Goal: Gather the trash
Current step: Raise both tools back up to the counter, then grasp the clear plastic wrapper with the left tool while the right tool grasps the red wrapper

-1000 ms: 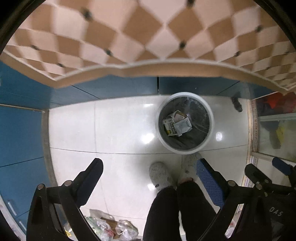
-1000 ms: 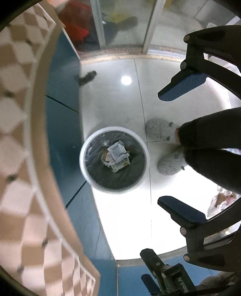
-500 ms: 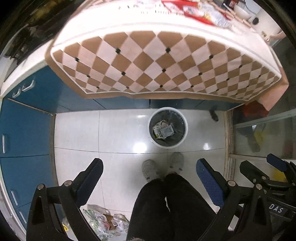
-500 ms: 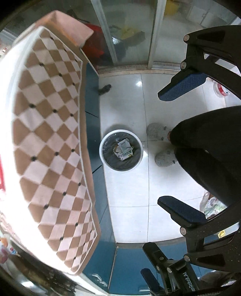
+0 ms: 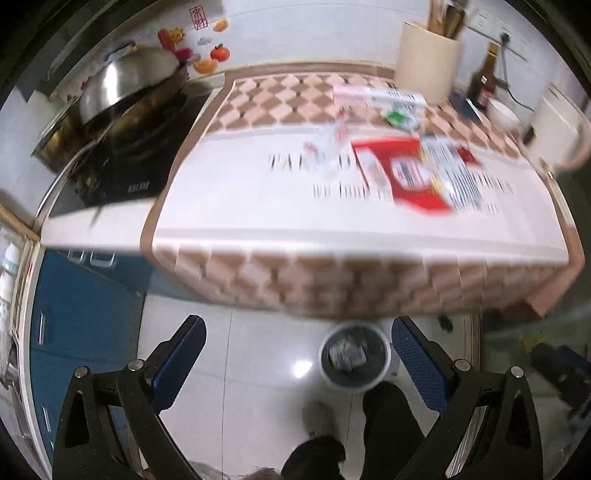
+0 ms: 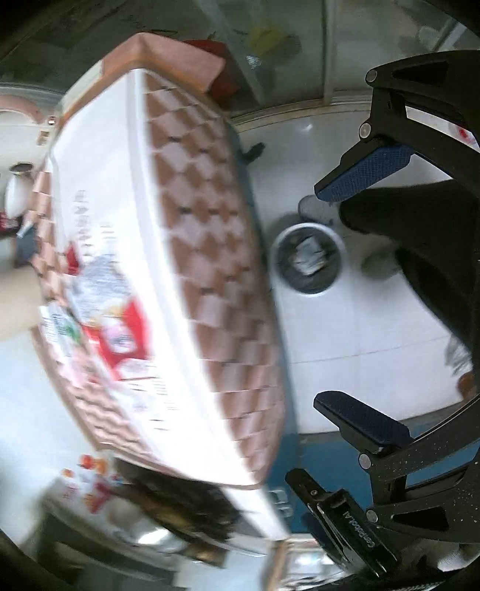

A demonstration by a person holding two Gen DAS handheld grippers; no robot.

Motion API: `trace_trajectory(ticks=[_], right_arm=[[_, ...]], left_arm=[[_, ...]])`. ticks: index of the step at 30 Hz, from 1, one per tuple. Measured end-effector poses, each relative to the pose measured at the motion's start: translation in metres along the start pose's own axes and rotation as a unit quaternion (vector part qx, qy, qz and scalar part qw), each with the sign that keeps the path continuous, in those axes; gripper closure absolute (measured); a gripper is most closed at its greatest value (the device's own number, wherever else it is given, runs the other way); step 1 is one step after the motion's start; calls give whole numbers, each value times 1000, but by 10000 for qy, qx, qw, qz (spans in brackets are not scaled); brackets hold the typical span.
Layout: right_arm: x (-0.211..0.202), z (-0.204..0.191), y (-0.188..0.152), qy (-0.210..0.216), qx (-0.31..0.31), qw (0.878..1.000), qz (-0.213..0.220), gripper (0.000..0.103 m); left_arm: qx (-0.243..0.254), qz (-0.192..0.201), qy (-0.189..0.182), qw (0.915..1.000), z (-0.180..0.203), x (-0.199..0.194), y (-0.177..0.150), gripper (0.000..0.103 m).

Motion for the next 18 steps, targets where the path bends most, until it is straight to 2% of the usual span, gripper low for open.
trace_trajectory(ticks=[5, 8, 12, 14, 16, 18], right_arm=[[17, 5, 110, 156, 327, 9989, 284, 0], [43, 14, 185, 80, 378, 9985, 386, 0], [102, 24, 278, -51, 498, 9983, 313, 1], [130, 24, 311, -106, 441, 9987, 225, 12], [161, 23, 337, -160, 349, 9992, 63, 19], [184, 21, 351, -158, 247, 9995, -129, 25]], left_arm=[[-111, 6, 354, 9993, -4, 47, 93, 0], [-164, -260, 498, 9983, -8, 86, 142, 0], [-188, -600, 515, 9967, -9, 147, 195, 0], [-137, -787, 457, 9958, -7, 179, 218, 1], [-84, -992, 241, 9947, -3, 206, 235, 1], [66, -1194, 99, 9928, 2, 230, 248, 1]])
Point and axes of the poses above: each gripper's, at about its wrist camera, not at the fingertips, and x roughly the way its jaws point, z to its right, y to its top, the point moved 1 cm from there along x, roughly the way its jaws point, and after that the axes turned 7 degrees about x, right-handed, at the moved point
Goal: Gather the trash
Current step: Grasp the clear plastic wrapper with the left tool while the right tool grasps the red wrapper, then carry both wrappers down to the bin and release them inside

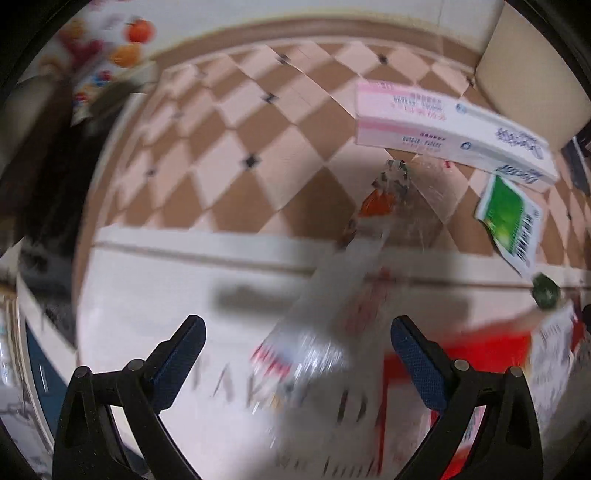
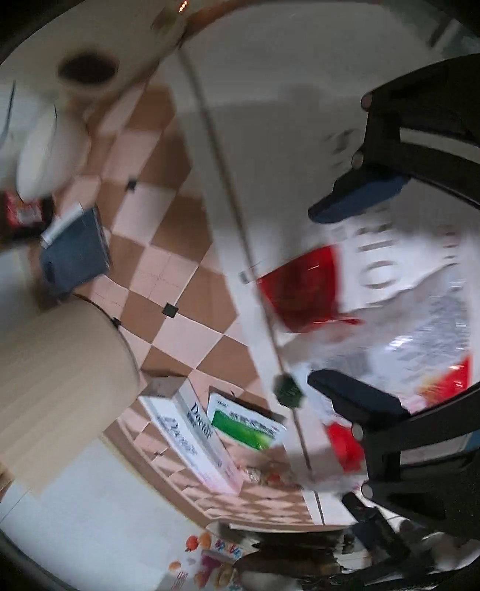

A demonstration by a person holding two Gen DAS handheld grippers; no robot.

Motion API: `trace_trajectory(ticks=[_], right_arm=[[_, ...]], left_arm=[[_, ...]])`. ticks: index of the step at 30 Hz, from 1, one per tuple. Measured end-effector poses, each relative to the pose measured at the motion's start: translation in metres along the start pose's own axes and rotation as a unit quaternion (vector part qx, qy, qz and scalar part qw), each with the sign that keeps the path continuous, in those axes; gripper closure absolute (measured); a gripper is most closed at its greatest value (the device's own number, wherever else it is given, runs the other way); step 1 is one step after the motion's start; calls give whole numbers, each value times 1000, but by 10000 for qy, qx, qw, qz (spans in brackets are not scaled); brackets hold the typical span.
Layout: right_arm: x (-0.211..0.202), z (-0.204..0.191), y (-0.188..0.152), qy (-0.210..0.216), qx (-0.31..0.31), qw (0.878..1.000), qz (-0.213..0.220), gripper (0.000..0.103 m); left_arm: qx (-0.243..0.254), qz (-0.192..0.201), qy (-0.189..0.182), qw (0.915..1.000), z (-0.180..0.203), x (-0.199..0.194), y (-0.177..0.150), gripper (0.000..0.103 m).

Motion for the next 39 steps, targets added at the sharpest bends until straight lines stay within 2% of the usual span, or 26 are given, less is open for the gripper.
trace_trajectory(ticks=[2, 3, 4, 5, 6, 7, 8, 9, 10, 11, 12, 16, 21, 24, 27, 32, 35, 39], right_arm=[[17, -5, 6, -39, -215, 9997, -145, 29], [21, -10, 6, -112, -401, 9991, -96, 29], [22, -15, 5, -192, -613, 9979, -22, 33], [25, -18, 4, -294, -784, 9965, 40, 38], [25, -21, 2, -470, -917, 9946, 135, 45], [25, -22, 1, -557, -988, 9933, 220, 56], [26, -23, 0, -502, -1034, 9930, 270, 59], [26, -25, 0, -509, -1072, 9925, 298, 61], [27, -27, 0, -477, -1100, 9923, 305, 68], [27, -28, 1, -386, -1110, 9926, 293, 86], [27, -30, 1, -314, -1105, 9931, 234, 90], [17, -22, 7, -91, -891, 9955, 295, 90], [-18, -6, 12, 410, -518, 9967, 476, 91], [-50, 3, 5, 691, -367, 9948, 656, 91], [-84, 12, -16, 982, -219, 9920, 759, 91], [-134, 17, -90, 1457, 65, 9864, 759, 91], [-151, 21, -151, 1512, 71, 9858, 723, 91], [-147, 32, -238, 1417, 94, 9888, 468, 91]], left_arm=[[92, -87, -37, 9999, 3, 11, 7, 6], [24, 42, -108, 9999, 1, 9, 7, 13], [-81, 86, -344, 9993, -1, 8, 6, 23], [-215, 74, -536, 9983, -4, 8, 4, 36], [-359, 93, -687, 9969, -7, 7, 1, 41], [-417, 155, -629, 9970, -8, 3, -2, 58], [-439, 170, -611, 9970, -8, 1, -4, 82], [-501, 140, -595, 9969, -9, -2, -6, 98], [-543, 85, -601, 9967, -10, -2, -8, 102], [-590, 78, -590, 9965, -12, -4, -11, 102], [-622, 112, -539, 9965, -14, -8, -15, 102], [-740, 438, -299, 9958, -23, -39, -37, 102], [-893, 998, -116, 9909, -26, -102, -71, 102], [-975, 1281, -233, 9867, -28, -134, -98, 102], [-1038, 1380, -555, 9834, -31, -151, -123, 102], [-857, 1187, -1290, 9808, -24, -158, -198, 102], [-637, 969, -1514, 9816, -20, -151, -250, 102], [-472, 365, -1712, 9834, -15, -113, -312, 102]])
Point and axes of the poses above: each gripper's, at about its wrist camera, not at the fingertips, and x roughly the way its jaws point, z to its right, y to its top, the point moved 1 cm from there along x, roughly the way its jaws point, and after that the axes turned 7 degrees about x, right-handed, at the moved point
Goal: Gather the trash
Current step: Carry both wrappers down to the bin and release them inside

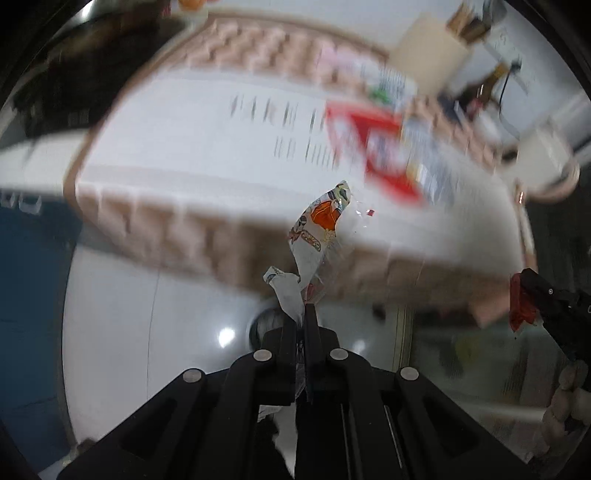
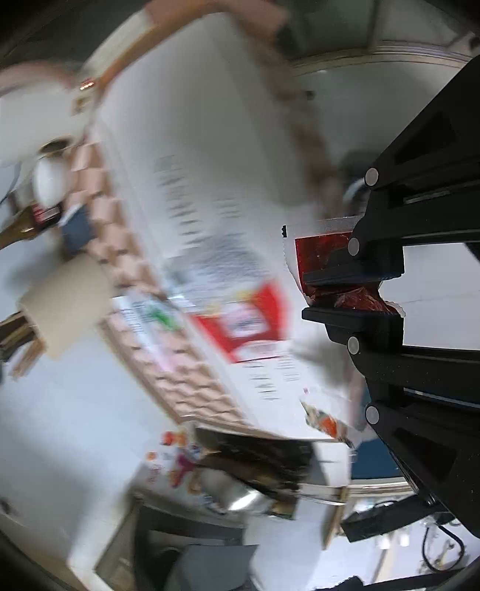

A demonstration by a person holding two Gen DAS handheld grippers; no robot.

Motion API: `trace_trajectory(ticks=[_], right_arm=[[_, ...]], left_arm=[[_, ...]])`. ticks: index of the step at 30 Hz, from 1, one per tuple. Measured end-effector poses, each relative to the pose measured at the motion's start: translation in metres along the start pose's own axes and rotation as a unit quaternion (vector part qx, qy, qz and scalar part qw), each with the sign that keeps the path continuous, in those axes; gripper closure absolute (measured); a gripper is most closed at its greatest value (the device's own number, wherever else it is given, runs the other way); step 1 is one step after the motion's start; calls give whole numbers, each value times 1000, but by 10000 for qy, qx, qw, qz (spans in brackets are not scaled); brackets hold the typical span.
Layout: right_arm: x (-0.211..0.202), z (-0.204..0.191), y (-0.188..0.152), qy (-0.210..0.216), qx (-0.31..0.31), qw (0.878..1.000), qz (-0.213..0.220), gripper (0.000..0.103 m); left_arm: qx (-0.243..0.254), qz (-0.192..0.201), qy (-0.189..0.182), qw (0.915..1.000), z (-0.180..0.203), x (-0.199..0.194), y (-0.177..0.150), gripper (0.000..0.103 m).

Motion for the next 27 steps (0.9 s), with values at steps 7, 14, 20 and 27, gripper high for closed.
trace_trajectory(ticks=[7, 14, 20, 27], right_arm=[[71, 77, -124, -552, 550, 9921, -986, 91], [199, 177, -193, -789, 1001, 9797, -1548, 91], [333, 273, -219, -789, 1473, 9720, -1650, 91], [442, 341, -243, -694, 1758, 9655, -1793, 91]], left_arm=[[-220, -1385, -224, 9899, -17, 132, -75, 102], [-435, -2247, -395, 9727, -15, 324, -105, 102], [-196, -2551, -190, 9665, -13, 479, -121, 102], [-213, -2882, -87, 9573, -24, 551, -137, 100]])
Point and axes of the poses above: each gripper's, at about its wrist camera, not at the fingertips, and x roughly the way its jaws point, z to its right, y to its top, the point moved 1 cm from there along x, roughly the way its jaws point, and after that the axes turned 7 degrees about x, right-handed, at the moved point
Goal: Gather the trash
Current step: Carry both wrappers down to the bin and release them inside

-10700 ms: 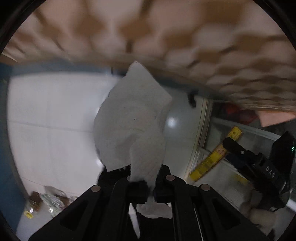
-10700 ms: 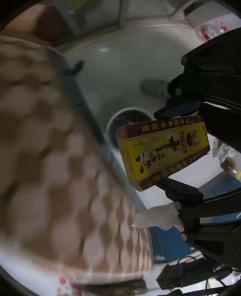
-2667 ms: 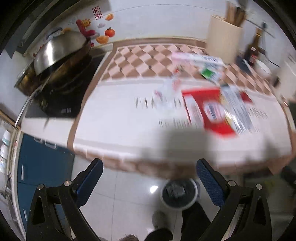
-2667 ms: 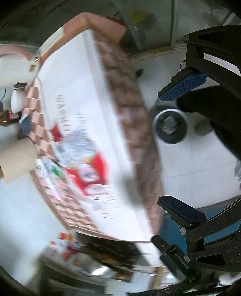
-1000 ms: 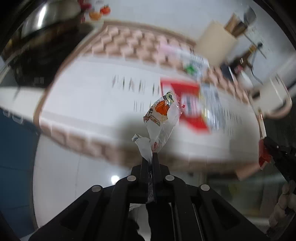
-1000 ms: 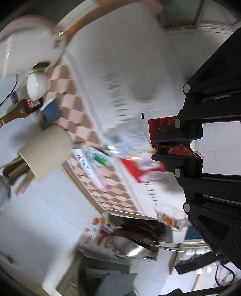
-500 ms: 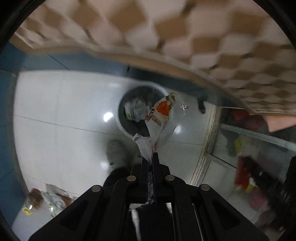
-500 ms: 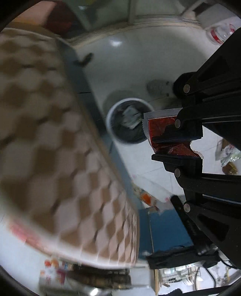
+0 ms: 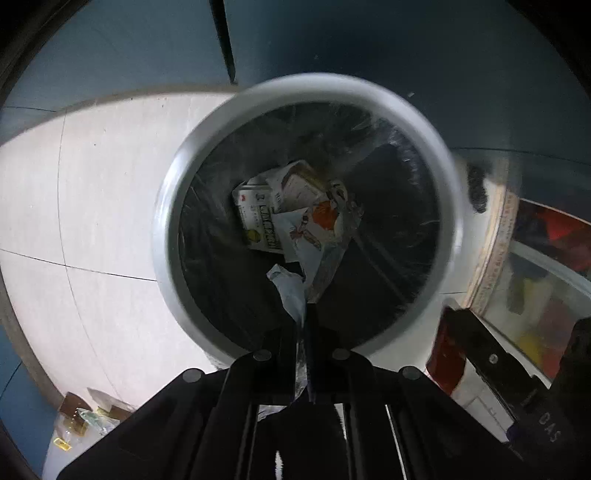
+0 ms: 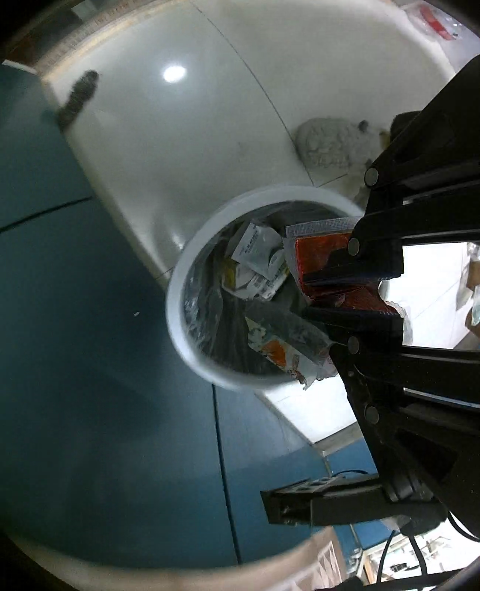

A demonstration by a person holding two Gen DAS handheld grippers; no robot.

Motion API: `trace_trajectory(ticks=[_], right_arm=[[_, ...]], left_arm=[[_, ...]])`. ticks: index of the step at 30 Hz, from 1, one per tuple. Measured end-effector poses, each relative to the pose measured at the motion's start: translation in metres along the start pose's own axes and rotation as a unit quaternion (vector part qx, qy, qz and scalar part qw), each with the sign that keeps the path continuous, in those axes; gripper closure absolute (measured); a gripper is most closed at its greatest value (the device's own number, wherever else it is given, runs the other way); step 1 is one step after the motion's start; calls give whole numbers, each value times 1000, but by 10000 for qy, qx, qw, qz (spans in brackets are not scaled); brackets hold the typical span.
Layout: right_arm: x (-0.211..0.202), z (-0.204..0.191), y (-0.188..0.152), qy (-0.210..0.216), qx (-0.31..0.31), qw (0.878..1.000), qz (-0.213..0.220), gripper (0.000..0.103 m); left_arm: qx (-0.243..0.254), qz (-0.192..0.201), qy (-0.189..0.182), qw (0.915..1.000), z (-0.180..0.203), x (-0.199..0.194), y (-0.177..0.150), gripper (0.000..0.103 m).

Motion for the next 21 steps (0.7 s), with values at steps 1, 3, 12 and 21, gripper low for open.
trace_trajectory(ticks=[1, 3, 12, 21], right_arm=[[12, 3, 2, -17, -58, 10000, -47, 91], [25, 4, 4, 7, -109, 9998, -163, 91], [37, 0, 6, -224, -140, 9981, -557, 56], [4, -24, -3, -722, -829, 9934, -324, 16]], left_arm=[[8, 7, 41, 10000, 0, 2, 1, 100], [-23, 67, 13, 10000, -1, 0, 2, 98], [-306, 518, -9, 9982, -18, -36, -9, 0], [-503, 1023, 363, 9928, -34, -75, -45, 0]])
Point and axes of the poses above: each gripper's, at about its wrist camera, not at the fingertips, and x roughly the way its jaws point, z to its right, y to its top, the point moved 1 cm from there along x, roughly the way its jaws point, and after that the axes turned 7 degrees about x, right-handed, at the moved point
